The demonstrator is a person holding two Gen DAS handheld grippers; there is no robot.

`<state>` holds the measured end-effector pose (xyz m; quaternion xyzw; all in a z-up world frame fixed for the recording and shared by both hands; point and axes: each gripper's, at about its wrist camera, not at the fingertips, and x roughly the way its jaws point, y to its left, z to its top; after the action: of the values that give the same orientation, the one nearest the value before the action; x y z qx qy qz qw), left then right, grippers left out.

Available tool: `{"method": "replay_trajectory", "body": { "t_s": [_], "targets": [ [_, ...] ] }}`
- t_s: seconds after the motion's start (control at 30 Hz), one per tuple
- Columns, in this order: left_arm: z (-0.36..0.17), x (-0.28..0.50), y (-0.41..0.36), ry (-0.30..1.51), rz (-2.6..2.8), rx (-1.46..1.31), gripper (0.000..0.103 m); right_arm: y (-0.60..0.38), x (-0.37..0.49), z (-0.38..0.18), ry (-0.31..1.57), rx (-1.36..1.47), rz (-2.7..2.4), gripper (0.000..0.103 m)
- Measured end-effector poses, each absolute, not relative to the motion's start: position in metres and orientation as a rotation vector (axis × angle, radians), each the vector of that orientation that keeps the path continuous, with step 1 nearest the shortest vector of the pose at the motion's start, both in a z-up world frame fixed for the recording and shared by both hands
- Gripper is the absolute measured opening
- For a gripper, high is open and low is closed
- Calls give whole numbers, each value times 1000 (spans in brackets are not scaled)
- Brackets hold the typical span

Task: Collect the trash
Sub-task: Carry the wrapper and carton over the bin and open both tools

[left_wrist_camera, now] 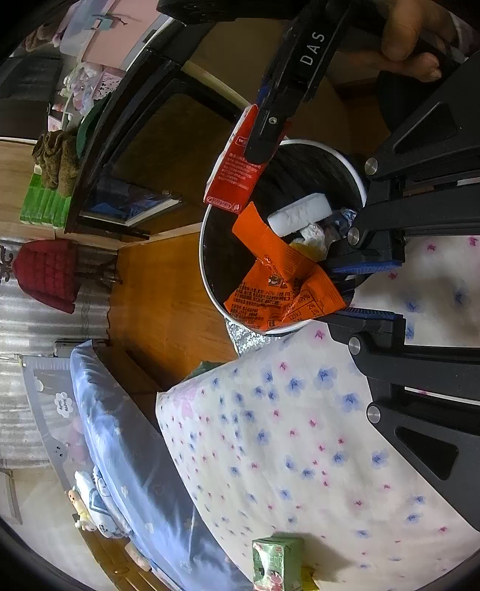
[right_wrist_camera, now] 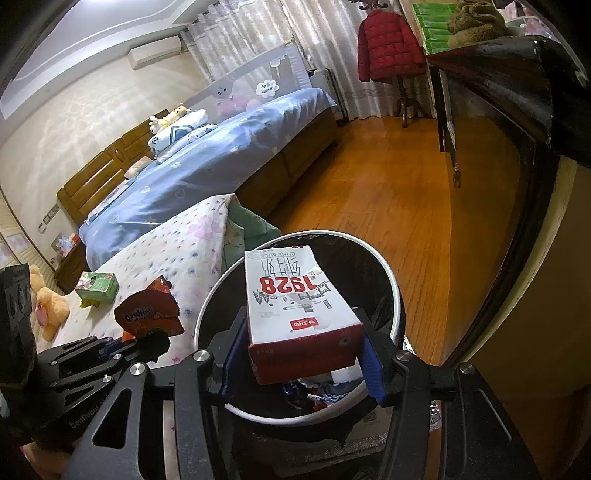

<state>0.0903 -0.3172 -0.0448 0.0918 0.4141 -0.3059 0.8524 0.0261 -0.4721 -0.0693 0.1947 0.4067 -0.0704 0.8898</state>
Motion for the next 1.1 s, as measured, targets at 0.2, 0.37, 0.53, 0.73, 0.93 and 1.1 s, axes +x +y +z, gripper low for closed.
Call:
{"method": "replay_trajectory", "body": {
  "t_s": [0.2, 0.37, 0.53, 0.73, 0.93, 1.1],
  "targets": [
    [-46, 92, -321, 879, -650, 200, 14, -475, 27, -70, 849, 406, -149, 54],
    [-46, 94, -327, 890, -660, 201, 15, -480, 29, -72, 853, 419, -151, 54],
    [-49, 101, -332, 911, -668, 193, 16, -484, 32, -73, 862, 429, -150, 54],
    [-50, 107, -341, 918, -670, 186, 18, -488, 36, -75, 869, 434, -155, 54],
    [-51, 105, -338, 906, -653, 192, 59, -495, 36, -77, 872, 492, -143, 56],
    [-48, 100, -325, 905, -644, 159, 61, -490, 33, -73, 864, 494, -141, 62]
  ]
}}
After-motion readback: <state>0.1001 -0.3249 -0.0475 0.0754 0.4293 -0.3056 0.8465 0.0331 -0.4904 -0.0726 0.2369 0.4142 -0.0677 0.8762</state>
